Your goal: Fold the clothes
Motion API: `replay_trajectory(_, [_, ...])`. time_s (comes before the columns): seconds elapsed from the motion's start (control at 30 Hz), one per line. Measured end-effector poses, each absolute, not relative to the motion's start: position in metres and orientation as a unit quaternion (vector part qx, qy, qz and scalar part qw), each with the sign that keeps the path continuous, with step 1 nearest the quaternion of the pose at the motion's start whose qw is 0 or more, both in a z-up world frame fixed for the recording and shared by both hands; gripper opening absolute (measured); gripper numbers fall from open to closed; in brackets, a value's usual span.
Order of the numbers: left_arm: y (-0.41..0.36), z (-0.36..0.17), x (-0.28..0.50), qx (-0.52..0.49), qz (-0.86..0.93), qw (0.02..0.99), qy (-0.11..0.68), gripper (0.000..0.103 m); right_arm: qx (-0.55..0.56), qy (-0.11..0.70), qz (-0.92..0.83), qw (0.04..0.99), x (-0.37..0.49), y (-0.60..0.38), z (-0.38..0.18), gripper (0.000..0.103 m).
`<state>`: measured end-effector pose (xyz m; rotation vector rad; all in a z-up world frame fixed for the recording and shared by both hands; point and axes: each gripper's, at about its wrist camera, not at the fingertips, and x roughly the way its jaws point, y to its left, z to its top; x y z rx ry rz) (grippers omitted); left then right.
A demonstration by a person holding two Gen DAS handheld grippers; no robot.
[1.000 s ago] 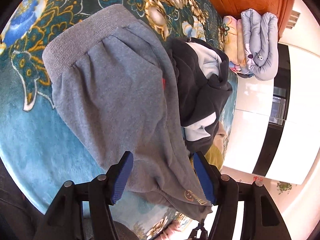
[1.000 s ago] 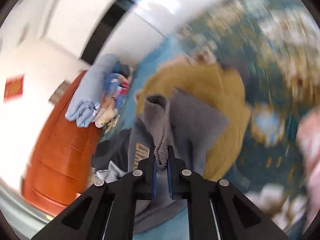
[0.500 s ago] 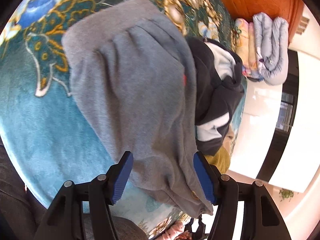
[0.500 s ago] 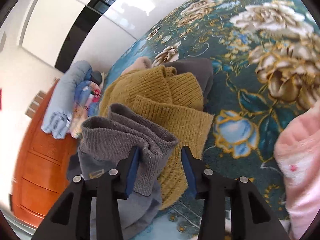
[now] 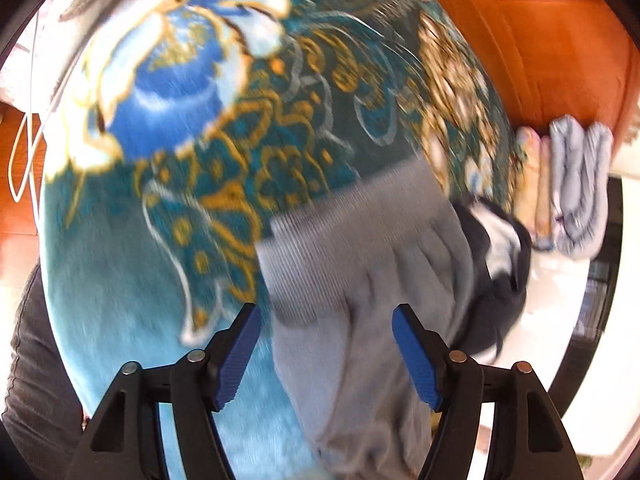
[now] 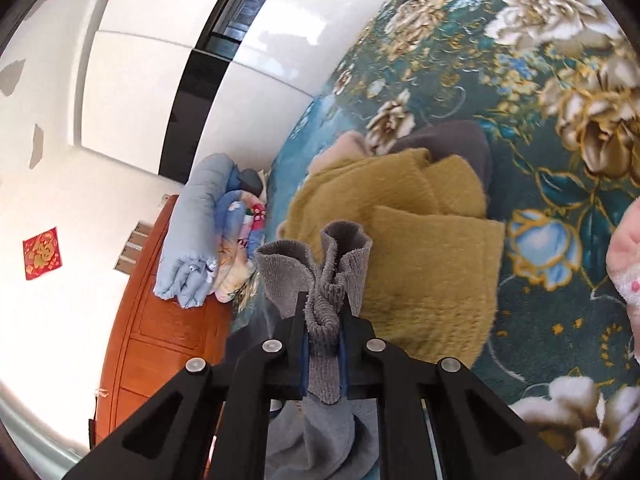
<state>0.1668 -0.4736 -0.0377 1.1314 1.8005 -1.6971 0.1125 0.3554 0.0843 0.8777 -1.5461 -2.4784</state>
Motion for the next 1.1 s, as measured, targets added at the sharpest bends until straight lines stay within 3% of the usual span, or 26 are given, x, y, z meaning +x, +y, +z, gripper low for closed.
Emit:
replay_trajectory(0.23, [-0.481,-0.06,0.155,0.405,-0.603,0.214,0.653,0.071,0.302,-0.494,-0.815,0.032,0.11,0.34,0.1,0.011])
replay_trajectory(0.27, [-0.482,-0.059,0.155,0.399,-0.606,0.217,0.653,0.062,0.306,-0.495,-0.813,0.027,0.111,0.339,0.101,0.011])
replay_trajectory(0.33, [-0.486,-0.056,0.151,0.394,-0.608,0.23,0.65,0.029,0.316,-0.498,-0.807,0.018,0.109,0.338,0.104,0.011])
replay_trajectory(0.4, [-0.491,-0.05,0.143,0.398,-0.607,0.24,0.645,0.019,0.326,-0.501,-0.802,0.011,0.107,0.337,0.109,0.011])
replay_trajectory(0.67, [-0.509,0.075,0.116,0.335,-0.74,0.07,0.58,0.017,0.274,-0.489,-0.828,0.027,0.159,0.368,0.172,0.01])
replay_trajectory(0.8, [-0.516,0.026,0.134,0.386,-0.727,0.073,0.563,0.019,0.329,-0.496,-0.803,-0.03,0.197,0.389,0.11,0.01])
replay_trajectory(0.93, [-0.514,-0.014,0.149,0.408,-0.683,0.112,0.595,0.019,0.38,-0.541,-0.745,-0.086,0.217,0.393,0.038,0.01])
replay_trajectory(1.1, [-0.513,-0.05,0.16,0.435,-0.637,0.148,0.618,0.02,0.393,-0.535,-0.743,-0.086,0.217,0.389,0.031,0.01])
